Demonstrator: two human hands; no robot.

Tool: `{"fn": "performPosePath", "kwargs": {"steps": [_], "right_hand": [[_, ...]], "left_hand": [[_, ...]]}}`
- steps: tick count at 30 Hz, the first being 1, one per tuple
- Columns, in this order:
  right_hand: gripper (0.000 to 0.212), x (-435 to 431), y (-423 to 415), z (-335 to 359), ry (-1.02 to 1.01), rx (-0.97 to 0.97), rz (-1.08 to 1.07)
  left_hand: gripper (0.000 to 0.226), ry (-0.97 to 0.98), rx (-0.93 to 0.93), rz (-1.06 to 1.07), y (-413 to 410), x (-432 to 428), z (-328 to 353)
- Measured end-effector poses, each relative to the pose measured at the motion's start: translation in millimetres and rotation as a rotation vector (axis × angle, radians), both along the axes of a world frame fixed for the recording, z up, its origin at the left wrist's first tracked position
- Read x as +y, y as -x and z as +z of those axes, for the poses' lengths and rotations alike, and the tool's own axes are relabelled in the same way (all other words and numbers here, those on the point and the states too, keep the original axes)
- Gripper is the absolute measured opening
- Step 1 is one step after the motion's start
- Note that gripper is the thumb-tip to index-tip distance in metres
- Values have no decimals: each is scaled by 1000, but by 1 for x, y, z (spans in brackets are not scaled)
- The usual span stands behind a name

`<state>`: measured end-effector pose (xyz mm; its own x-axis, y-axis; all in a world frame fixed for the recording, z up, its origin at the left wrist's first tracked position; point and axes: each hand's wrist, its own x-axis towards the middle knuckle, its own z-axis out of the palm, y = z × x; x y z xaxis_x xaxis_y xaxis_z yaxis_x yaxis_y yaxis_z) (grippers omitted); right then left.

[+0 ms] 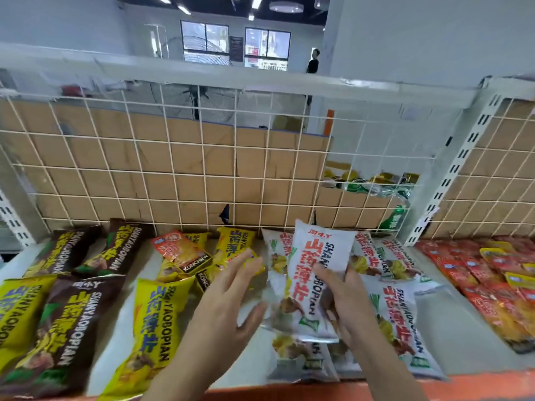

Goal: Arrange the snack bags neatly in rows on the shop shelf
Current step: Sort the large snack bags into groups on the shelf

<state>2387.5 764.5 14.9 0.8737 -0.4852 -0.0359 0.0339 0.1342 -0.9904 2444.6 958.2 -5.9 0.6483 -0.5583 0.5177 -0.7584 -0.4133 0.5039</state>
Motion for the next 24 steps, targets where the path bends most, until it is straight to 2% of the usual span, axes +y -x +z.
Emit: {"fn": "performPosePath", "kwargs": {"steps": [4, 9, 13, 16, 21, 24], "right_hand": [[22, -53, -9, 5, 90, 25, -22], [5, -105, -45, 5, 83, 83, -71], [10, -131, -83, -9, 30, 155, -35], [23, -137, -99, -20, -74, 155, 21], [23, -135, -101, -37, 102, 207, 56], [14, -134, -99, -35, 150, 247, 105]], "left_hand": [[47, -151, -117, 135, -14, 8, -18], [47, -232, -129, 268, -21, 17, -34], [49, -286, -165, 321, -23, 20, -37], [51, -315, -157, 354, -31, 22, -38], [47, -332, -183, 367, -39, 17, -33], [48, -343, -207, 360, -40, 12, -29]]}}
